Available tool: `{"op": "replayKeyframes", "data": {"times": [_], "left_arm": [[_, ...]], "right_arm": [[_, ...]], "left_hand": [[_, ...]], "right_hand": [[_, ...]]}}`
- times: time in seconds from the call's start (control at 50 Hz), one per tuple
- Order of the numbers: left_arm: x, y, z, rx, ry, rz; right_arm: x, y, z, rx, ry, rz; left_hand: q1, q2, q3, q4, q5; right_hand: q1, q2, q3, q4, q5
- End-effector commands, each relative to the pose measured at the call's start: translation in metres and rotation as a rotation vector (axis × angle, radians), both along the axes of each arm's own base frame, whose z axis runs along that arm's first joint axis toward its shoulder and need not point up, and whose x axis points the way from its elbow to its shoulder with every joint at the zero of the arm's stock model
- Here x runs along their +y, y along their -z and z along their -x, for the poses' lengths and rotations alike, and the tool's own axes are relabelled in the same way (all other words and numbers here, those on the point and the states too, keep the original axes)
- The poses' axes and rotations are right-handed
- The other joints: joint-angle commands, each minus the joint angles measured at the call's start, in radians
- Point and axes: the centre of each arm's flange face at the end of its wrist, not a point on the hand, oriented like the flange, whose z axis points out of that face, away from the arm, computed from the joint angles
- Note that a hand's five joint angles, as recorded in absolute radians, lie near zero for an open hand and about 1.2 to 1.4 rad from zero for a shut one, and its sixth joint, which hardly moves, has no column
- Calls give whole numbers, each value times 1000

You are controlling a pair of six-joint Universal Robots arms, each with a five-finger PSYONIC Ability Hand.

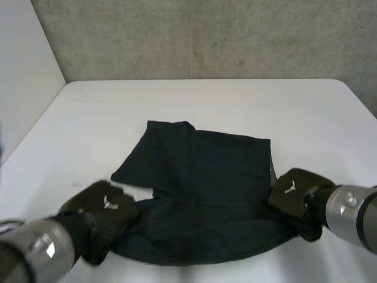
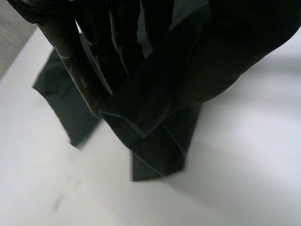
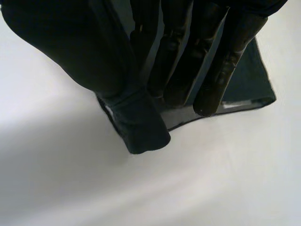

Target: Fold the shorts.

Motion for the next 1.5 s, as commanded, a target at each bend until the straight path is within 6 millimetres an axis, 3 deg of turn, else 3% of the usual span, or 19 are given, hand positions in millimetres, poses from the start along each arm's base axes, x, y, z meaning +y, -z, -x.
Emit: {"op": "replayKeyframes", "data": {"times": [0.02, 0.22, 0.38, 0.46, 0.52, 0.56, 0.6, 0.62, 0.64, 0.68, 0.74, 0.76, 0.88, 1.02, 1.18, 1.22, 1.34, 1.42, 1.5], "left_arm": [[-99, 25, 35, -6, -69, 170], [-220, 54, 94, 81, -176, 409], [-262, 90, 122, 69, -134, 578], [-269, 102, 129, 50, -113, 666], [-273, 108, 132, 63, -112, 704], [-276, 109, 134, 92, -122, 750], [-277, 107, 136, 112, -126, 780], [-278, 107, 138, 128, -128, 806], [-279, 107, 139, 136, -130, 817], [-278, 107, 139, 144, -139, 831], [-271, 99, 140, 154, -134, 834], [-267, 89, 138, 158, -132, 831], [-244, 55, 114, 183, -151, 778], [-228, 44, 80, 307, -196, 622], [-218, 79, 49, 375, -243, 330], [-219, 82, 44, 371, -257, 317], [-226, 125, 41, 310, -280, 252], [-231, 129, 39, 294, -287, 256], [-229, 127, 38, 296, -286, 257]], "right_arm": [[-66, 21, -18, -44, 43, 31], [-160, 42, -48, -160, 158, 315], [-200, 76, -75, -242, 134, 512], [-211, 97, -84, -233, 95, 581], [-217, 102, -87, -222, 86, 644], [-221, 101, -92, -237, 83, 699], [-224, 97, -92, -250, 98, 734], [-227, 91, -93, -267, 123, 769], [-229, 87, -92, -280, 141, 782], [-230, 76, -90, -315, 180, 797], [-224, 42, -83, -444, 247, 790], [-218, 21, -78, -528, 274, 770], [-179, -7, -63, -587, 241, 592], [-151, 20, -33, -552, 318, 289], [-121, 66, -11, -557, 452, 31], [-117, 74, -10, -557, 446, 18], [-113, 92, -9, -580, 430, 46], [-115, 102, -11, -583, 426, 59], [-121, 110, -11, -580, 426, 78]], "left_hand": [[279, 198, 205, 200, 243], [279, 198, 205, 200, 243], [279, 198, 205, 200, 243], [279, 198, 205, 200, 243], [-22, -103, -96, -101, -57], [-611, -692, -685, -690, -646], [-917, -998, -991, -996, -952], [-943, -1024, -1017, -1022, -978], [-943, -1024, -1017, -1022, -978], [-943, -1024, -1017, -1022, -978], [-943, -1024, -1017, -1022, -978], [-943, -1024, -1017, -1022, -978], [-942, -1023, -1016, -1021, -978], [-942, -1023, -1016, -1021, -978], [-933, -1014, -1007, -1012, -969], [-933, -1014, -1007, -1012, -969], [-925, -1006, -998, -1003, -960], [-925, -1006, -998, -1003, -960], [-925, -1006, -998, -1003, -960]], "right_hand": [[426, 228, 197, 205, 229], [426, 228, 197, 205, 229], [426, 228, 197, 205, 229], [426, 228, 197, 205, 229], [298, 101, 70, 77, 102], [-185, -383, -414, -406, -381], [-497, -694, -725, -718, -693], [-783, -980, -1011, -1004, -979], [-796, -993, -1024, -1017, -992], [-796, -993, -1024, -1017, -992], [-796, -993, -1024, -1017, -992], [-796, -993, -1024, -1017, -992], [-796, -993, -1024, -1017, -992], [-716, -913, -944, -937, -912], [-575, -772, -803, -795, -771], [-563, -760, -791, -784, -759], [-422, -619, -650, -643, -618], [-314, -511, -542, -534, -510], [161, -37, -68, -60, -35]]}}
